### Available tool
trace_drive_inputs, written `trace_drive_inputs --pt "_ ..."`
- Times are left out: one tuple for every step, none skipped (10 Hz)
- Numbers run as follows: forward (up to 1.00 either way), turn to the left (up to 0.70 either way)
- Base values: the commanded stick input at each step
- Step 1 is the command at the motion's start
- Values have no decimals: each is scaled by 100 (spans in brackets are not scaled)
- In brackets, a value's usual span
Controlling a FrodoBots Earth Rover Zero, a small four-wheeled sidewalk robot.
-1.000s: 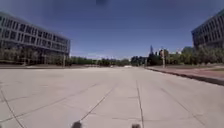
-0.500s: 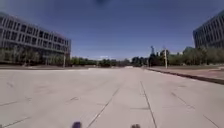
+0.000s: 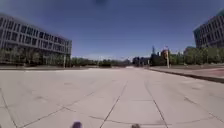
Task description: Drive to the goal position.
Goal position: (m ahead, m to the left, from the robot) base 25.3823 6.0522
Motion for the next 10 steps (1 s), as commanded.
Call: trace_drive_inputs --pt "85 1" --pt "85 1" --pt "85 1" --pt "85 1" --pt "85 1" --pt "85 1" --pt "85 1" --pt "85 1" --pt "85 1" --pt "85 1"
